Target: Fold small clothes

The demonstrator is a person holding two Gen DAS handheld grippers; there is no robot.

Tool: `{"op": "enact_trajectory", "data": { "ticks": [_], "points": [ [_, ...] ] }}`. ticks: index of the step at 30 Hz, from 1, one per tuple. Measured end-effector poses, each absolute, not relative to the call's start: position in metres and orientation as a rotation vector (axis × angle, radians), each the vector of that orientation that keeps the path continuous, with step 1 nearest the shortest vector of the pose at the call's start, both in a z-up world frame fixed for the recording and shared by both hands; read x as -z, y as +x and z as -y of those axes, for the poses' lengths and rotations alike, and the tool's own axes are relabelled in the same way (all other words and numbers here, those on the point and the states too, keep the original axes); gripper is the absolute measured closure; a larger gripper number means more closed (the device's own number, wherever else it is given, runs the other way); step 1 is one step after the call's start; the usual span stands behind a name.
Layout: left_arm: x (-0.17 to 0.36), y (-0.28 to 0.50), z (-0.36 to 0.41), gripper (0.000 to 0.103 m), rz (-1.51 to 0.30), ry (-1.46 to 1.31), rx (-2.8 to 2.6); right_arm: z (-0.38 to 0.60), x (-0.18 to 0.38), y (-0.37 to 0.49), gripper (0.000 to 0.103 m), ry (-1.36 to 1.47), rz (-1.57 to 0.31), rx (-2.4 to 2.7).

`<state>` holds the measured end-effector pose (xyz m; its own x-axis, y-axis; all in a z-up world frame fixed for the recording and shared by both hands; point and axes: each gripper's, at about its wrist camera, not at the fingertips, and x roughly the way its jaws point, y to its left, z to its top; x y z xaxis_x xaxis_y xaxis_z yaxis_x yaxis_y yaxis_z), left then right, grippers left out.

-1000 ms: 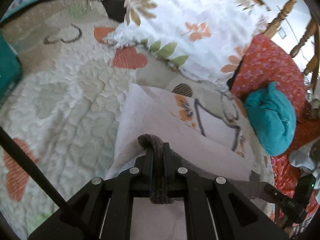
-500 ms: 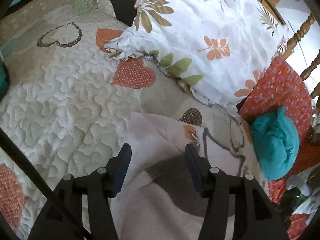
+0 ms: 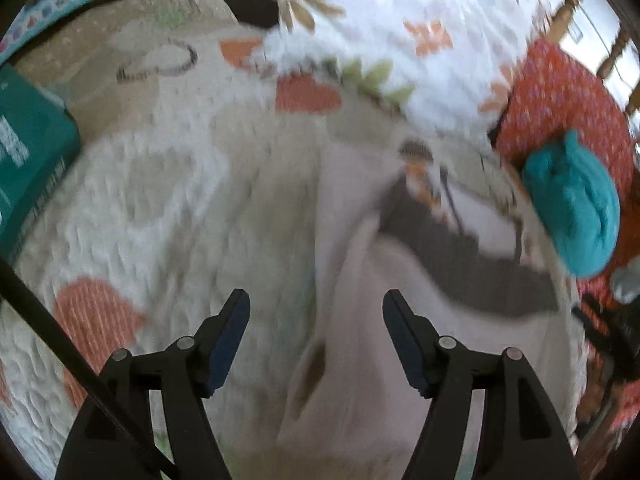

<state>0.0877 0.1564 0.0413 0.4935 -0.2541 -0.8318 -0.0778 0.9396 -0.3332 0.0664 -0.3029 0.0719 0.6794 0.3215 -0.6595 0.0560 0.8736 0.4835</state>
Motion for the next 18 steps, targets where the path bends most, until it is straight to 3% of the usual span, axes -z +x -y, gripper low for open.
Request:
{"op": "enact_trajectory", "data": {
  "ticks": [3,4,5,7,10,14,18],
  "points": [
    [-0.023,0.079,-0.140,0.039,-1.119,-0.286,0.178,0.291,-0.073,0.061,0.037,0.452,-0.824,-0.162],
    [-0.017,0.077,-0.131,0.066,-1.137,-0.257,0.201,0.287,-0.073,0.060,0.037,0.440,-0.826,-0.163],
    [-0.016,0.076,-0.127,0.079,-1.142,-0.231,0.191,0.284,-0.074,0.058,0.037,0.431,-0.829,-0.163],
    [-0.023,0.070,-0.124,0.090,-1.134,-0.230,0.183,0.280,-0.074,0.055,0.037,0.423,-0.832,-0.162],
    [-0.043,0.053,-0.134,0.096,-1.102,-0.254,0.157,0.280,-0.077,0.046,0.037,0.411,-0.822,-0.155],
    [-0.047,0.030,-0.153,0.096,-1.108,-0.269,0.064,0.281,-0.079,0.040,0.037,0.373,-0.815,-0.155],
    [-0.044,0.022,-0.170,0.089,-1.127,-0.359,0.023,0.265,-0.076,0.038,0.037,0.341,-0.829,-0.171]
  ]
}}
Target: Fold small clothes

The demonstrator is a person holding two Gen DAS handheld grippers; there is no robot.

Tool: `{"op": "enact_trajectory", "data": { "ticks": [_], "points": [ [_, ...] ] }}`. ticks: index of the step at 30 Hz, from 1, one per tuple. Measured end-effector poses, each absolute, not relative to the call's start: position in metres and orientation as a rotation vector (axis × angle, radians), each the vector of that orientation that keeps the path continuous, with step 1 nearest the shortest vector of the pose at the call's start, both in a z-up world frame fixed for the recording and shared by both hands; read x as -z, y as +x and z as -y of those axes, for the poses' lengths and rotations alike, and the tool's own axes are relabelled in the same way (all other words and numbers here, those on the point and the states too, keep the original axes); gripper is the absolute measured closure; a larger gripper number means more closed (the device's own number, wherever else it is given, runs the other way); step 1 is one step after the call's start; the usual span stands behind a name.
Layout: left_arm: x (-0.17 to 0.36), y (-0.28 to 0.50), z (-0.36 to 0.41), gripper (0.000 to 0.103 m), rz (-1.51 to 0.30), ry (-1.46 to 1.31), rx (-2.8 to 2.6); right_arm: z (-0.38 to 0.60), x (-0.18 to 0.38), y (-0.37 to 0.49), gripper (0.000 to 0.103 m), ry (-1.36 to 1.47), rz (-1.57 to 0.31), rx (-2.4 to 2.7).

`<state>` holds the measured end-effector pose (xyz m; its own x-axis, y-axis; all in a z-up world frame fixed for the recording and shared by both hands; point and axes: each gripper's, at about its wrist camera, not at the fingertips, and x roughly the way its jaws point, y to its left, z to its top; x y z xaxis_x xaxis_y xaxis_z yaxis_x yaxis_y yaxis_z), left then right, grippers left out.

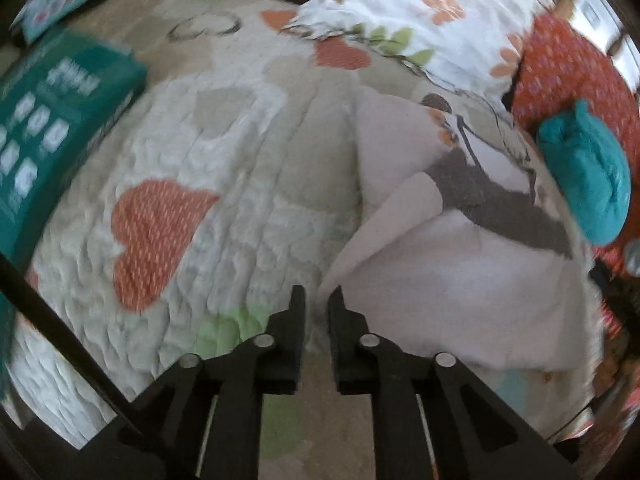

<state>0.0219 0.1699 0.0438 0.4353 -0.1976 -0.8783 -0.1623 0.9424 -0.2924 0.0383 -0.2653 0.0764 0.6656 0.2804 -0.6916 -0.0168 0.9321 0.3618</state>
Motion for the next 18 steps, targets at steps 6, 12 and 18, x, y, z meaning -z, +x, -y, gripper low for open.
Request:
{"op": "enact_trajectory", "data": {
  "ticks": [6,12,18],
  "points": [
    [-0.066,0.026,-0.179,0.064,-1.030,-0.375,-0.014,0.174,-0.074,0.045,0.059,0.220,-0.887,-0.347],
    [-0.091,0.030,-0.195,0.053,-0.929,-0.356,-0.082,0.040,-0.039,0.076,0.071,-0.045,-1.002,-0.473],
    [-0.104,0.037,-0.223,0.052,-0.885,-0.421,-0.107,-0.064,-0.019,0.142,0.070,-0.287,-0.977,-0.421]
  ]
}}
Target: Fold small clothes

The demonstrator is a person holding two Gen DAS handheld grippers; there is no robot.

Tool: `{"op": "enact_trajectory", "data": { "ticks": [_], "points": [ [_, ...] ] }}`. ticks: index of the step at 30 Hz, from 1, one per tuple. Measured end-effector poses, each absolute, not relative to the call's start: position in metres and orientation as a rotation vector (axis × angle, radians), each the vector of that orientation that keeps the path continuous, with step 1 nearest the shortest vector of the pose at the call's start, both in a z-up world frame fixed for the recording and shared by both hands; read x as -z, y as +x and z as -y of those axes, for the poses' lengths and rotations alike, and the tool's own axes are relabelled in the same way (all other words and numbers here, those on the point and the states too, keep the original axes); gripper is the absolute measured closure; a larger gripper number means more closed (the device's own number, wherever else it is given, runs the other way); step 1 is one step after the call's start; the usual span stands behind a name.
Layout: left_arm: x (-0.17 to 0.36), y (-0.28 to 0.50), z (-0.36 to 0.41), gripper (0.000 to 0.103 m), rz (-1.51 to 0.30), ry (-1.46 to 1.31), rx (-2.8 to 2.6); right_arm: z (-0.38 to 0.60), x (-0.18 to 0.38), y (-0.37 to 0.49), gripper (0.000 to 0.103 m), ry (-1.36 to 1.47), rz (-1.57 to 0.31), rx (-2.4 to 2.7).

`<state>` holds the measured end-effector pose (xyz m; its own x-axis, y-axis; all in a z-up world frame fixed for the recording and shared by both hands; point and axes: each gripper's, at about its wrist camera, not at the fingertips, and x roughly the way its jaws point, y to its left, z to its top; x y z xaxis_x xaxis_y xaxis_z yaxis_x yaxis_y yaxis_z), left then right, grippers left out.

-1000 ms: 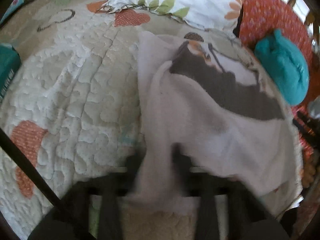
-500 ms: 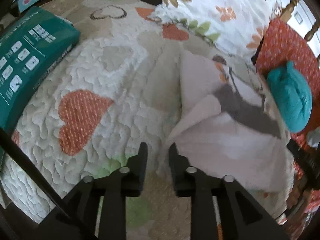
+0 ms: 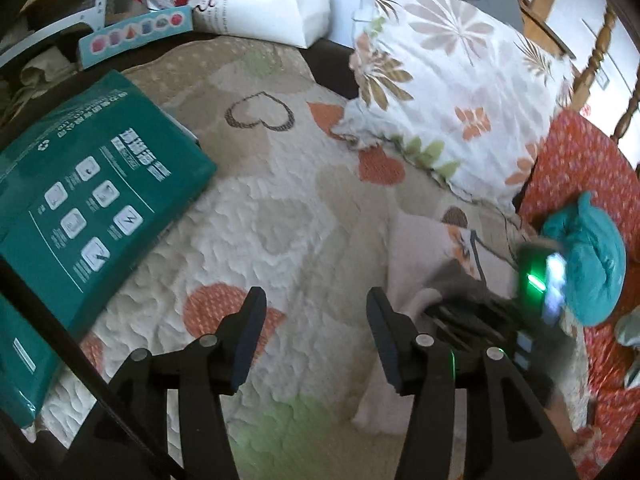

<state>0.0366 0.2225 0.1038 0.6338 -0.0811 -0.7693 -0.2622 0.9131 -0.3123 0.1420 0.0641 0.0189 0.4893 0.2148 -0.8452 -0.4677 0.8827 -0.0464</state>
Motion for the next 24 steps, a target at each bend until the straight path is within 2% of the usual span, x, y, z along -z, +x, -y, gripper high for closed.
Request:
{"op": "enact_trajectory", "data": {
  "ticks": [4,5,6,11,17,24],
  "points": [
    [-0.109,0.036,-0.232,0.052,-0.861,-0.437,-0.125,-0.101,-0.018,0.171,0.069,-0.314,-0.955,-0.413],
    [-0.110,0.036,-0.233,0.051,-0.856,-0.431,-0.134,-0.108,-0.016,0.176,0.063,-0.321,-0.969,-0.413],
    [-0.110,0.037,-0.233,0.049,-0.854,-0.425,-0.147,-0.112,-0.017,0.176,0.062,-0.334,-0.963,-0.403],
    [-0.102,0.039,-0.227,0.046,-0.880,-0.417,-0.128,-0.073,-0.050,0.155,0.062,-0.200,-0.928,-0.450],
    [-0.089,0.043,-0.187,0.046,-0.933,-0.349,-0.059,0.061,-0.072,0.105,0.061,-0.090,-0.932,-0.362],
    [-0.062,0.052,-0.120,0.043,-1.032,-0.198,0.049,0.263,-0.036,0.061,0.062,0.134,-1.026,-0.025]
  ]
}}
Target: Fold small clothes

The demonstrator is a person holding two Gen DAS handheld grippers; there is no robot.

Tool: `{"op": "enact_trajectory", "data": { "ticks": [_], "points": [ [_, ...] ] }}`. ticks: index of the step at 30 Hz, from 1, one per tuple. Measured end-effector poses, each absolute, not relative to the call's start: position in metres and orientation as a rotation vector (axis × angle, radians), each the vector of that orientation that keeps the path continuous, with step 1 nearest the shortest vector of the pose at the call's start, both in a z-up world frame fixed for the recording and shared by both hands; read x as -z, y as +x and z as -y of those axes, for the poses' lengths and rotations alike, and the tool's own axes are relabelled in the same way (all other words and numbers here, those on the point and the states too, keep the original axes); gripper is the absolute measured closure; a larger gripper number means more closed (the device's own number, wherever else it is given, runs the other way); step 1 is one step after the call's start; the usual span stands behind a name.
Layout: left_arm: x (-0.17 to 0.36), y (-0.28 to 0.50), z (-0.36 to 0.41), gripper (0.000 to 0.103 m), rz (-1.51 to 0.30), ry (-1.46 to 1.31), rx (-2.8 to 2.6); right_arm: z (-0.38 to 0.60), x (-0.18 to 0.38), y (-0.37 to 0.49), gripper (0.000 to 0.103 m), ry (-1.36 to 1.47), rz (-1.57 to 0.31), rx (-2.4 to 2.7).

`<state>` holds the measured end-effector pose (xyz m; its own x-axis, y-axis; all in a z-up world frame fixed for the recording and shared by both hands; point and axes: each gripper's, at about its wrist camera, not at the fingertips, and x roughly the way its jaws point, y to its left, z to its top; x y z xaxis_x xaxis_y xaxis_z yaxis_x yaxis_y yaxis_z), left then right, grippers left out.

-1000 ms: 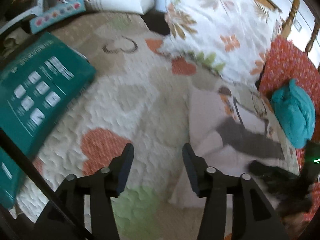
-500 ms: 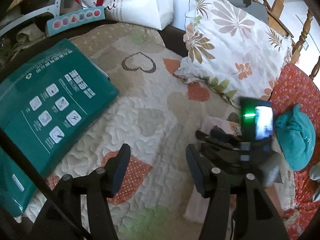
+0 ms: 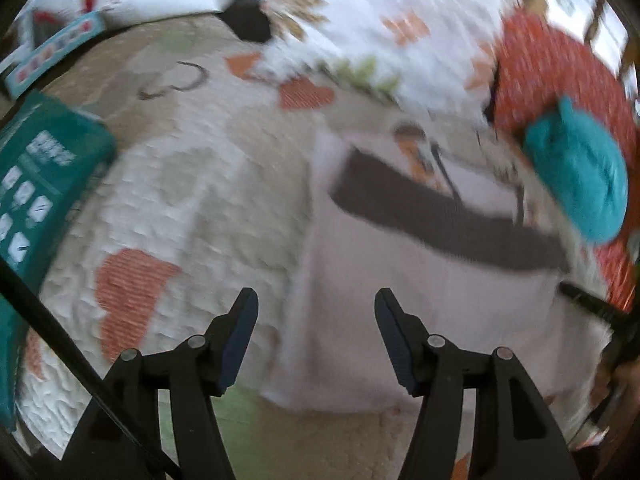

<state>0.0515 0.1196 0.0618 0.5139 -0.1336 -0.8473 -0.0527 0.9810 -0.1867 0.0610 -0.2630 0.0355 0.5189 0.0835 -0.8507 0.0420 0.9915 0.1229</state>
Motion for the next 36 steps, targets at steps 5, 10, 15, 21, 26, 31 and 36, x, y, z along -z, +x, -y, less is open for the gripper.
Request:
{"op": "enact_trajectory", "data": {
  "ticks": [5,10,15,21,26,31,36],
  "points": [
    [-0.027,0.058,-0.098,0.043,-1.147,-0.123,0.044,0.346,-0.035,0.017,0.053,0.270,-0.977,0.132],
    [-0.026,0.054,-0.114,0.041,-1.142,-0.147,0.047,0.367,-0.032,-0.008,0.050,0.474,-0.946,0.038],
    [-0.024,0.053,-0.142,0.038,-1.133,-0.225,0.005,0.359,-0.016,-0.012,0.046,0.546,-0.953,-0.059],
    [-0.033,0.054,-0.161,0.038,-1.083,-0.130,-0.169,0.371,-0.012,-0.021,0.040,0.648,-0.919,-0.095],
    [-0.035,0.053,-0.167,0.038,-1.077,-0.162,-0.173,0.372,-0.008,-0.023,0.035,0.714,-0.905,-0.123],
    [-0.047,0.050,-0.179,0.037,-1.035,-0.201,-0.210,0.354,-0.005,-0.022,0.031,0.658,-0.907,-0.118],
    [-0.057,0.046,-0.212,0.038,-0.982,-0.324,-0.282,0.341,-0.006,-0.023,0.027,0.620,-0.887,-0.069]
  ]
}}
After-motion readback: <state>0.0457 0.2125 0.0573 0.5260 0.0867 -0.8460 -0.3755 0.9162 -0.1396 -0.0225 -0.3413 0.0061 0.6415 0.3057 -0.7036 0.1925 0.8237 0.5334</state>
